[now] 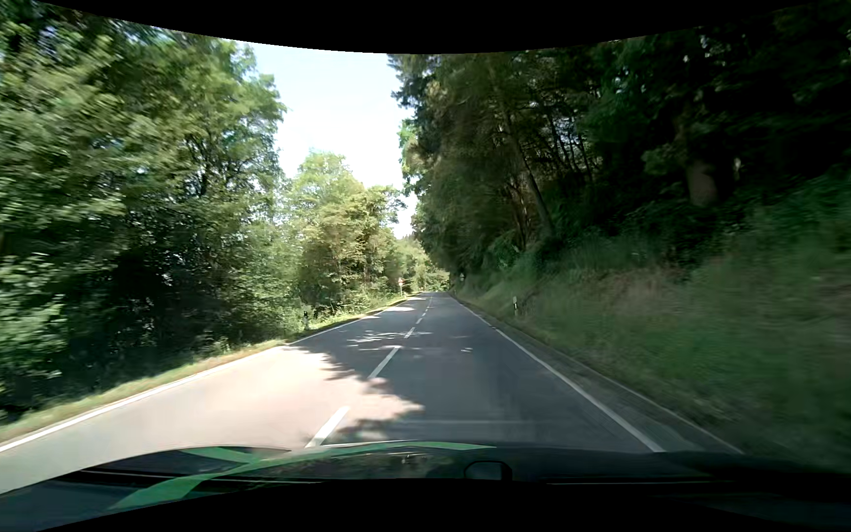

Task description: Follow the waypoints while adhering to traffic rules and regulations

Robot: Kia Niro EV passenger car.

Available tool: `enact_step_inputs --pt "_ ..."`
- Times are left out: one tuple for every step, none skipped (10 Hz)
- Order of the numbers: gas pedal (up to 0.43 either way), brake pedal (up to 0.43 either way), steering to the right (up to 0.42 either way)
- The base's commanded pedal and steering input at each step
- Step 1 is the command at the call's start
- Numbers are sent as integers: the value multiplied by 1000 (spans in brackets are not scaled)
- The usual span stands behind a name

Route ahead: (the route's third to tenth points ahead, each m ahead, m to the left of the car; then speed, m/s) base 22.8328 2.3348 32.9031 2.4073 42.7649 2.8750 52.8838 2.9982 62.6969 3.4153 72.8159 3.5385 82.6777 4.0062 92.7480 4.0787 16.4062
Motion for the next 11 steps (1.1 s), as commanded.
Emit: enact_step_inputs --pt "110 0 -9" --pt "110 0 -10" --pt "98 0 -11" --pt "87 0 -11" --pt "87 0 -11" --pt "110 0 -11" --pt "150 0 -11" --pt "157 0 -11" --pt "157 0 -11" --pt "157 0 -11" --pt "150 0 -11"
